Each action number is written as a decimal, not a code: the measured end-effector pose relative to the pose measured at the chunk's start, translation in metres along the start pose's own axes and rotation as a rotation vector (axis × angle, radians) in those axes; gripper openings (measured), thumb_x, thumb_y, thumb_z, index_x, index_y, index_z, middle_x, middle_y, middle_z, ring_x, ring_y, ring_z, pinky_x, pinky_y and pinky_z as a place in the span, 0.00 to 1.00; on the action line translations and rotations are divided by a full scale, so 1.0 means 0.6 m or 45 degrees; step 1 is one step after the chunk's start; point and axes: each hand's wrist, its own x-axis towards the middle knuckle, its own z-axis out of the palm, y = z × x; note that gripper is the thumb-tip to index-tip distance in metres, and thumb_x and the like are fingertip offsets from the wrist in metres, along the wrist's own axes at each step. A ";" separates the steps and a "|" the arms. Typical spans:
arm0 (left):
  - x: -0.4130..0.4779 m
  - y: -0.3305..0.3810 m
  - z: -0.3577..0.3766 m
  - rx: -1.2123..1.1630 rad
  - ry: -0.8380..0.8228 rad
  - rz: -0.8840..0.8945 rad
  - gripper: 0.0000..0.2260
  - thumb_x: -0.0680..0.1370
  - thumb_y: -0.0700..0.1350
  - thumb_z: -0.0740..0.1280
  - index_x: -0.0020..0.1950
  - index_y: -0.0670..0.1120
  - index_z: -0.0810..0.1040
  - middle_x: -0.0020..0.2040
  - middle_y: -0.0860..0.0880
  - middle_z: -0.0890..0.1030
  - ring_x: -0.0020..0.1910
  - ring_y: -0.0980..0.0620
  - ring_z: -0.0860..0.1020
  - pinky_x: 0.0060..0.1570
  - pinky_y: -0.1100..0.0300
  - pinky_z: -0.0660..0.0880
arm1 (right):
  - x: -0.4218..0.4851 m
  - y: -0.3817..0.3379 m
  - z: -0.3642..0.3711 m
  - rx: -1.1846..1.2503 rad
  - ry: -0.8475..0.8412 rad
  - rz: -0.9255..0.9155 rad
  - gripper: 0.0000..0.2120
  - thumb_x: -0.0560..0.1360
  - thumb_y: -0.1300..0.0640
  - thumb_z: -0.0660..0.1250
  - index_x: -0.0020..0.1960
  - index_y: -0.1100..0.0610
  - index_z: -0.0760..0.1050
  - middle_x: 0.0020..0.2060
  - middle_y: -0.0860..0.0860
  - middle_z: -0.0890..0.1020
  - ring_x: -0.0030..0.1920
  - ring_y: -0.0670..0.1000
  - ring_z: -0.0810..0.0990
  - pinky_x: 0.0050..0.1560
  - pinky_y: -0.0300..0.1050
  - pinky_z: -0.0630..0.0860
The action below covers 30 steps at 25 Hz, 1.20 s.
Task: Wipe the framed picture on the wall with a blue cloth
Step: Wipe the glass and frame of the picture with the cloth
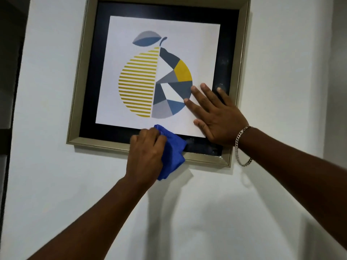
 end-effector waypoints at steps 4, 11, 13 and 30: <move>-0.045 0.039 0.022 -0.072 -0.014 -0.141 0.18 0.75 0.43 0.60 0.60 0.34 0.77 0.55 0.35 0.80 0.54 0.35 0.78 0.54 0.43 0.74 | -0.002 0.000 0.011 -0.017 0.057 0.013 0.28 0.80 0.44 0.46 0.78 0.49 0.47 0.79 0.55 0.52 0.78 0.57 0.49 0.75 0.63 0.55; -0.089 -0.031 0.043 0.018 -0.067 -0.127 0.26 0.78 0.46 0.55 0.73 0.34 0.64 0.74 0.35 0.67 0.75 0.36 0.61 0.74 0.38 0.58 | -0.002 0.003 0.011 0.017 0.109 -0.002 0.27 0.80 0.44 0.48 0.78 0.49 0.49 0.79 0.55 0.53 0.78 0.57 0.50 0.75 0.63 0.55; -0.094 -0.055 0.049 -0.036 0.044 -0.192 0.25 0.77 0.45 0.55 0.71 0.33 0.66 0.73 0.35 0.68 0.75 0.37 0.62 0.74 0.36 0.57 | -0.001 -0.001 0.014 0.000 0.138 -0.005 0.27 0.80 0.44 0.48 0.78 0.49 0.49 0.79 0.55 0.54 0.78 0.57 0.51 0.75 0.62 0.55; -0.075 0.015 0.046 -0.015 -0.145 0.214 0.27 0.74 0.45 0.59 0.71 0.35 0.68 0.73 0.37 0.69 0.74 0.38 0.64 0.73 0.38 0.61 | 0.000 0.001 0.014 0.018 0.147 -0.001 0.27 0.80 0.45 0.46 0.78 0.48 0.49 0.79 0.54 0.54 0.78 0.57 0.51 0.75 0.61 0.53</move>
